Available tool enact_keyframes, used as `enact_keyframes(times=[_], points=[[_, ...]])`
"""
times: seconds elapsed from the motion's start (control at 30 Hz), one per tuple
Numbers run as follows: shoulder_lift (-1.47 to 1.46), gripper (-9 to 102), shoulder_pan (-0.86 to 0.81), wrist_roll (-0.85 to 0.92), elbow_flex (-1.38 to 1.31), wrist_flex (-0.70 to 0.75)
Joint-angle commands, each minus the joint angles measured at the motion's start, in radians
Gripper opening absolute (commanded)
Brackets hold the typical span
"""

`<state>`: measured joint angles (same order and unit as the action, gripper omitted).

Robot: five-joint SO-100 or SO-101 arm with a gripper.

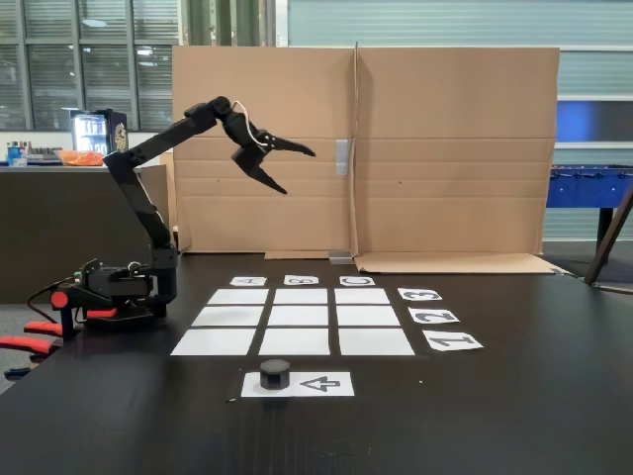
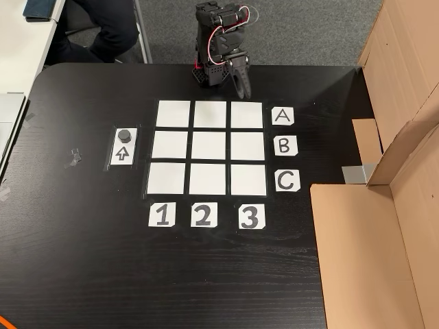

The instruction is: Pick up a new token and place it in the grid on square A2.

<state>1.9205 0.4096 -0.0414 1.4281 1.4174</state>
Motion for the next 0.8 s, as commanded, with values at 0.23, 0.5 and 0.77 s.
enact_keyframes(times=[0.23,0.5,0.77], points=[[-0.238,45,-0.172,-0.067,-0.225,0.101],[-0.362,45,-0.305,-0.060,-0.316,0.137],[-0.428,45,-0.431,-0.031,-0.330,0.137]])
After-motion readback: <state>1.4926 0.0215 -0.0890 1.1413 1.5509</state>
